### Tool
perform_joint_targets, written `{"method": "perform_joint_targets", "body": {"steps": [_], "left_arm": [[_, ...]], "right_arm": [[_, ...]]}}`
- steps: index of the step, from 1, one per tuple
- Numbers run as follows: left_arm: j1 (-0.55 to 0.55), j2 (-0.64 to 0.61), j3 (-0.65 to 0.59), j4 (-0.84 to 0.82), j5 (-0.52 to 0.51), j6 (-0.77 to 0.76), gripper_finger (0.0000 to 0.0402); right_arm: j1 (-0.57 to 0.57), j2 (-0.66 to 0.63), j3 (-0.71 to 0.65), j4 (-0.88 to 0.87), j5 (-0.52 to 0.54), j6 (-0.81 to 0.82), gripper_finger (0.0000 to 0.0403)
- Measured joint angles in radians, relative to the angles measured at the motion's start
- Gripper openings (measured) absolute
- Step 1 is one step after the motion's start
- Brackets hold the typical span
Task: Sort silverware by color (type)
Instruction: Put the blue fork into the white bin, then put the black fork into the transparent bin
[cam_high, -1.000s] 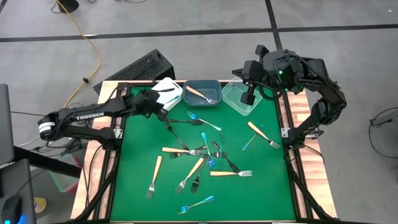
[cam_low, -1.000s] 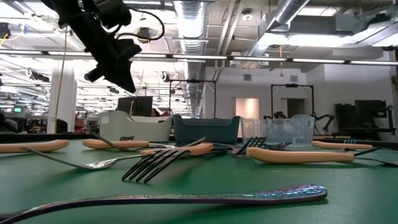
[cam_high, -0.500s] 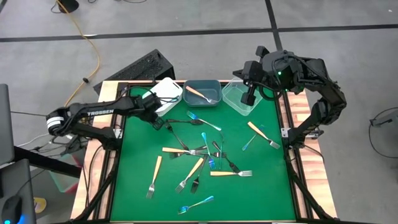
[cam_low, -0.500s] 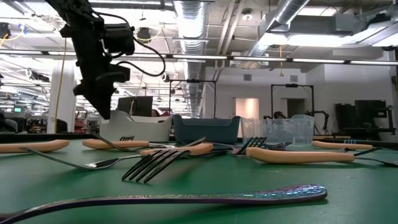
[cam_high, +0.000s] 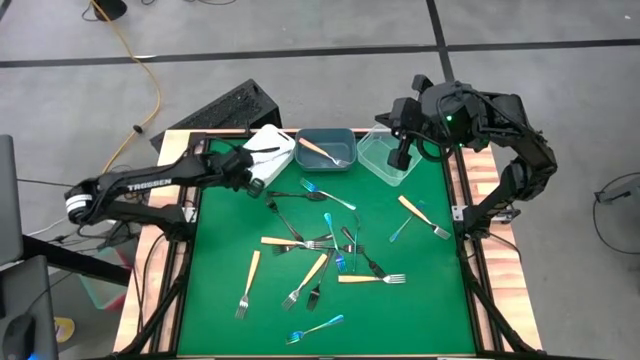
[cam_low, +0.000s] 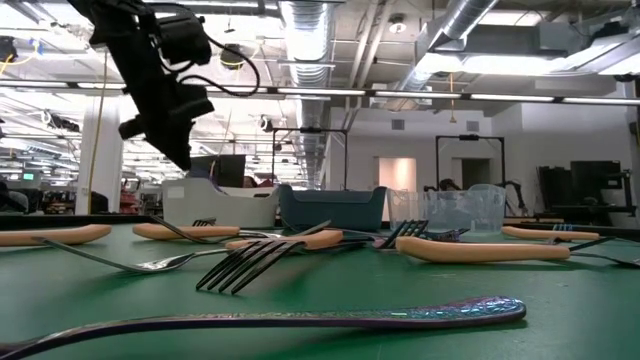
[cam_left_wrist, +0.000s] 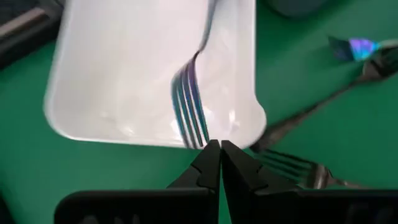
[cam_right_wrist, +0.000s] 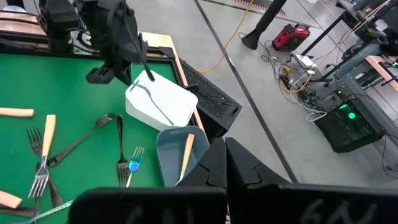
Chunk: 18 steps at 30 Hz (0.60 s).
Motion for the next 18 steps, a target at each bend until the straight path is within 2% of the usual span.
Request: {"method": "perform_joint_targets", "body": {"steps": [5, 8, 13, 18], "left_arm": [[0.030, -0.041, 0.000, 0.014, -0.093, -0.006, 0.0000], [0.063, -0.045, 0.000, 0.026, -0.095, 0.006, 0.0000], [0.100, -0.044, 0.000, 0.029, -0.027, 0.015, 0.0000], [0.113, -0.064, 0.020, 0.054, 0.126, 0.010, 0.0000]], "right_arm": [[0.000, 0.000, 0.000, -0.018, 0.000, 0.025, 0.0008], [0.000, 0.000, 0.000, -0.018, 0.000, 0.026, 0.0008], [0.000, 0.000, 0.000, -0.018, 0.000, 0.028, 0.0008], [0.000, 0.000, 0.000, -0.018, 0.000, 0.028, 0.0008]]}}
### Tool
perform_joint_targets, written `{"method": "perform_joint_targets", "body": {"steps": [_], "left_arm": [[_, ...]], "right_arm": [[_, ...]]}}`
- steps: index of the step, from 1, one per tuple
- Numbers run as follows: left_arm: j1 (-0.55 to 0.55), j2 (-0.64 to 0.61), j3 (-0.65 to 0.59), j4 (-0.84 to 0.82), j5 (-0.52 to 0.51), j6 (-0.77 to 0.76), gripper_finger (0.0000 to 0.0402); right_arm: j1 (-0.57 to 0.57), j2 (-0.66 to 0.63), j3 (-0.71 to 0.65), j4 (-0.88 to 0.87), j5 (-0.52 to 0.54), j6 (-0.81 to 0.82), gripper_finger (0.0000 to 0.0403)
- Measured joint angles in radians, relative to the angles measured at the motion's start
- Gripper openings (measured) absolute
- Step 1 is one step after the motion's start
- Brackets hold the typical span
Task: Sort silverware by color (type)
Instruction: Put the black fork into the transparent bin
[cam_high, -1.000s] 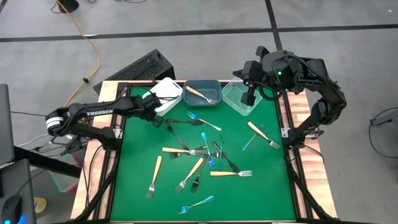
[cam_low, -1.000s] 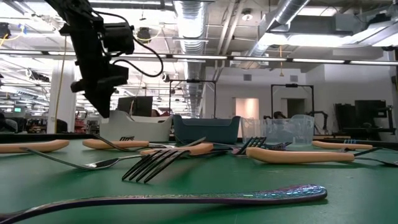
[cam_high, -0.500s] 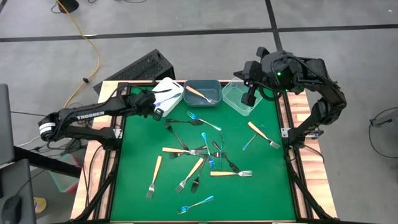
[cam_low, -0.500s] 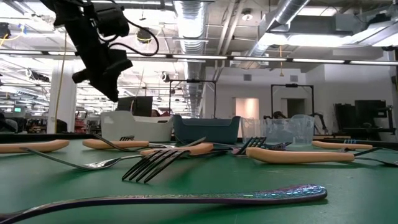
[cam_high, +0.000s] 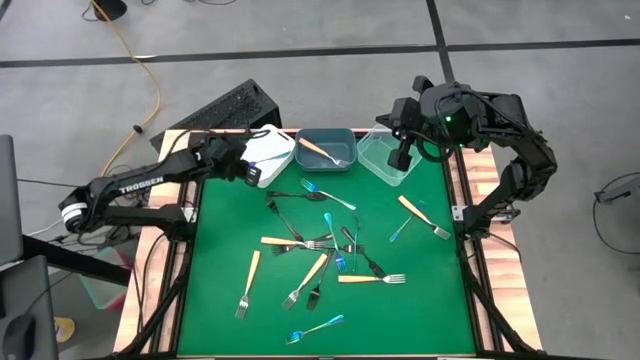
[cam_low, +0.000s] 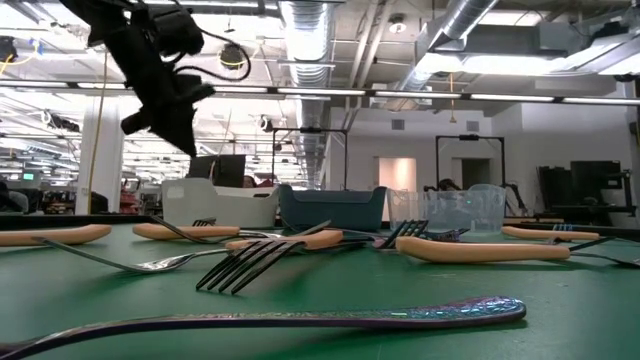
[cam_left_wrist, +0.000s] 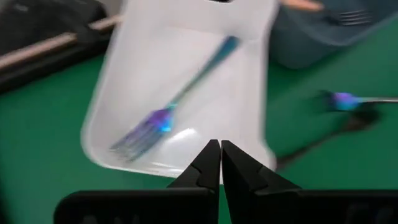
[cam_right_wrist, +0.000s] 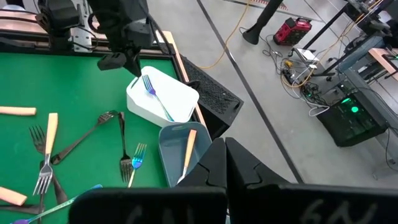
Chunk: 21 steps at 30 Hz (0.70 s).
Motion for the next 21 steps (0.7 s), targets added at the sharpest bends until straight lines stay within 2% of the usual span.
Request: {"method": "perform_joint_targets", "body": {"steps": [4, 8, 10, 16, 21], "left_arm": [[0.000, -0.028, 0.102, 0.000, 0.149, 0.002, 0.0000], [-0.006, -0.063, 0.260, 0.033, 0.311, 0.046, 0.0000], [-0.025, -0.086, 0.352, 0.056, 0.358, 0.086, 0.0000], [-0.135, -0.158, 0.560, 0.075, 0.350, 0.232, 0.0000], [-0.231, -0.241, 0.563, 0.062, 0.291, 0.254, 0.0000]], "right_arm": [[-0.003, 0.000, 0.000, 0.000, 0.000, 0.004, 0.0013], [-0.010, 0.000, 0.000, -0.030, -0.009, 0.043, 0.0024], [-0.011, 0.000, 0.000, -0.075, -0.042, 0.078, 0.0028], [0.007, -0.001, -0.069, -0.224, -0.117, 0.237, 0.0030], [0.047, -0.033, -0.286, -0.232, -0.119, 0.376, 0.0028]]}}
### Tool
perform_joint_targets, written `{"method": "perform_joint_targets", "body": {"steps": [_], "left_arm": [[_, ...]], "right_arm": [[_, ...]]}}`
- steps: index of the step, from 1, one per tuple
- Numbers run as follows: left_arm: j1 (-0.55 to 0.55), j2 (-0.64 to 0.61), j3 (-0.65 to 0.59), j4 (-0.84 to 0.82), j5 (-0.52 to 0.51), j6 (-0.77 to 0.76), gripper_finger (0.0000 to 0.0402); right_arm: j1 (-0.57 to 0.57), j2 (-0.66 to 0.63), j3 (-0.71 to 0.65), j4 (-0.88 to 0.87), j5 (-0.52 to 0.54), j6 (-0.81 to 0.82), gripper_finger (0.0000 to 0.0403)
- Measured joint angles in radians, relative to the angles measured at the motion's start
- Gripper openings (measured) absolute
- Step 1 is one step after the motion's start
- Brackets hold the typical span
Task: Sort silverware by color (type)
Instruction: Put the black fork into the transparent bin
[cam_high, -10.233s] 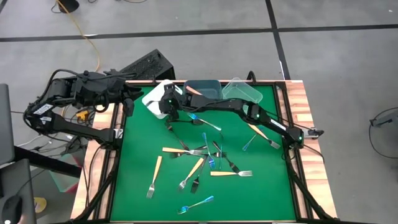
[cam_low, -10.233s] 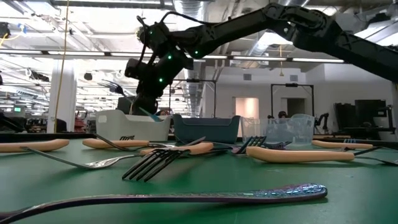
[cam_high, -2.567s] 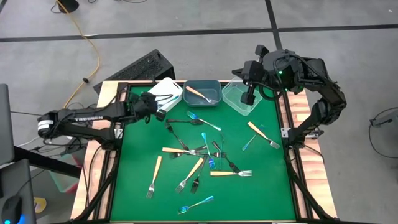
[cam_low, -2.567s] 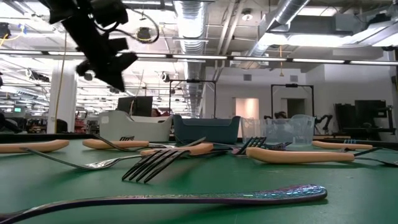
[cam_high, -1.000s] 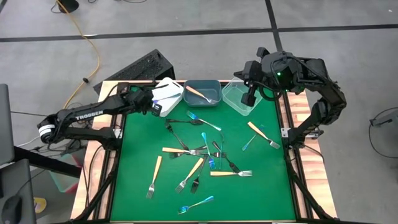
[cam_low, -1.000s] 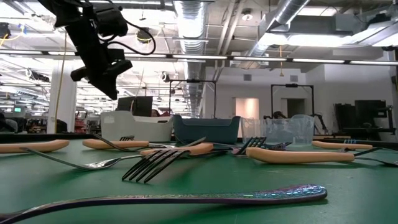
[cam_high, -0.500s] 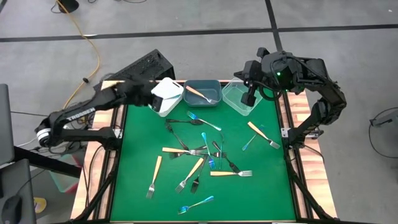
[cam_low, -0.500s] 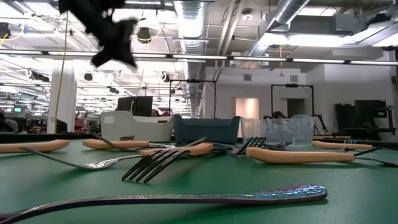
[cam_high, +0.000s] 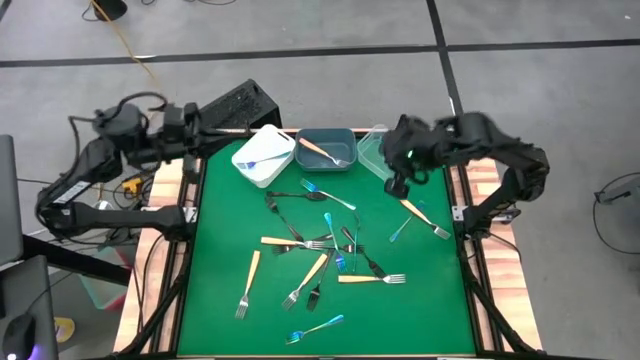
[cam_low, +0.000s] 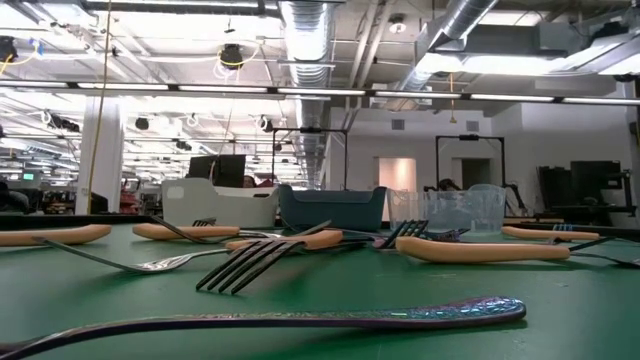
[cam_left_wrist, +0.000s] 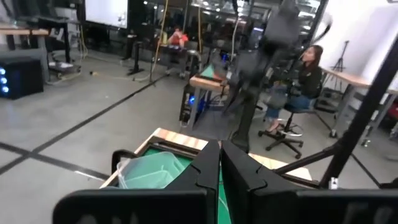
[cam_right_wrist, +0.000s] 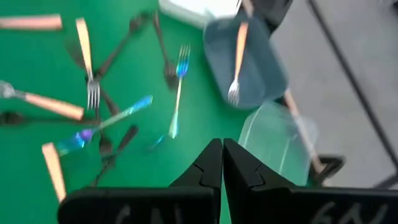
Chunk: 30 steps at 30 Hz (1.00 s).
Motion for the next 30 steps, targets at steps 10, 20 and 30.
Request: {"method": "perform_joint_targets", "body": {"steps": [10, 20, 30], "left_arm": [[-0.089, -0.111, -0.158, 0.030, -0.134, -0.083, 0.0000], [-0.090, -0.103, -0.273, 0.037, -0.136, -0.151, 0.0000], [-0.090, -0.101, -0.350, 0.035, -0.136, -0.171, 0.0000]], "right_arm": [[0.049, -0.076, -0.548, 0.262, 0.011, 0.337, 0.0030], [0.105, -0.019, -0.836, 0.571, -0.016, 0.663, 0.0068], [0.279, 0.026, -0.996, 0.681, -0.182, 0.807, 0.0176]]}}
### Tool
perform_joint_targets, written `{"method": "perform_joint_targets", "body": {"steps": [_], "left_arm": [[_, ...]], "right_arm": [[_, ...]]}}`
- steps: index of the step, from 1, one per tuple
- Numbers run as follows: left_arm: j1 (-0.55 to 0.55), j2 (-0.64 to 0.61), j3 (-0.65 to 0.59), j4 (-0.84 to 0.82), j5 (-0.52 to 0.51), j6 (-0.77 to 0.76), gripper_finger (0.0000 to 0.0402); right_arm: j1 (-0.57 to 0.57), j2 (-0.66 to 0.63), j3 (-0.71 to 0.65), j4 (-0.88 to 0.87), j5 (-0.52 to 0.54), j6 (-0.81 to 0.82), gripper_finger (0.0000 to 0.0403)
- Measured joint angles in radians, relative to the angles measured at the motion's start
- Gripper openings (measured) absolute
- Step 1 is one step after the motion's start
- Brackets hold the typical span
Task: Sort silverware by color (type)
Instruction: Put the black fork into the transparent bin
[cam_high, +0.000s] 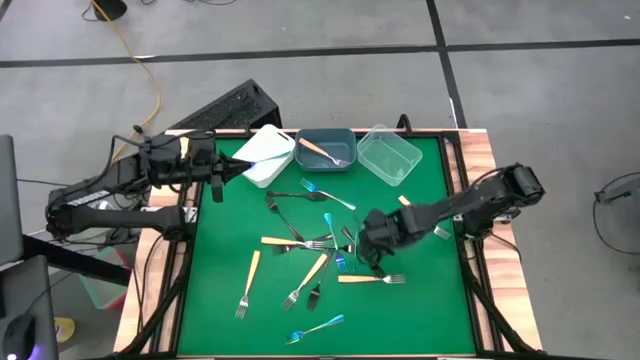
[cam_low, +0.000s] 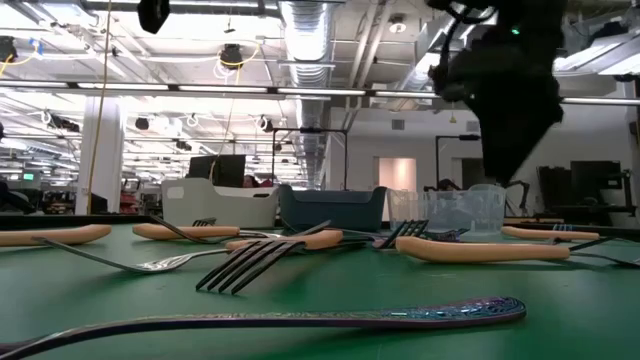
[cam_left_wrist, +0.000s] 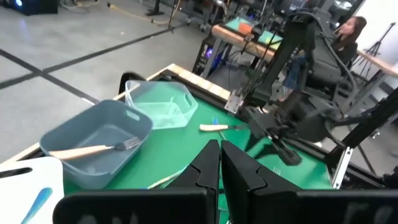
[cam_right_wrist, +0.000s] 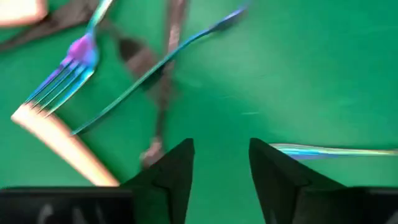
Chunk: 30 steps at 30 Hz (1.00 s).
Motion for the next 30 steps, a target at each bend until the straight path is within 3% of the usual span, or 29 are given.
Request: {"method": "perform_joint_targets", "body": {"steps": [4, 11, 24, 30], "left_arm": [[0.000, 0.014, 0.000, 0.006, -0.003, 0.022, 0.0000], [0.000, 0.025, 0.000, 0.011, -0.010, 0.059, 0.0000], [0.000, 0.025, 0.000, 0.009, -0.011, 0.073, 0.0000], [0.000, 0.024, 0.000, 0.008, -0.011, 0.083, 0.0000]], "right_arm": [[0.068, -0.005, -0.039, 0.105, 0.010, 0.013, 0.0195], [0.111, -0.001, -0.092, 0.147, 0.012, 0.108, 0.0190], [0.099, 0.000, -0.095, 0.242, 0.017, -0.046, 0.0187], [0.091, 0.100, -0.095, 0.278, -0.014, -0.091, 0.0187]]}}
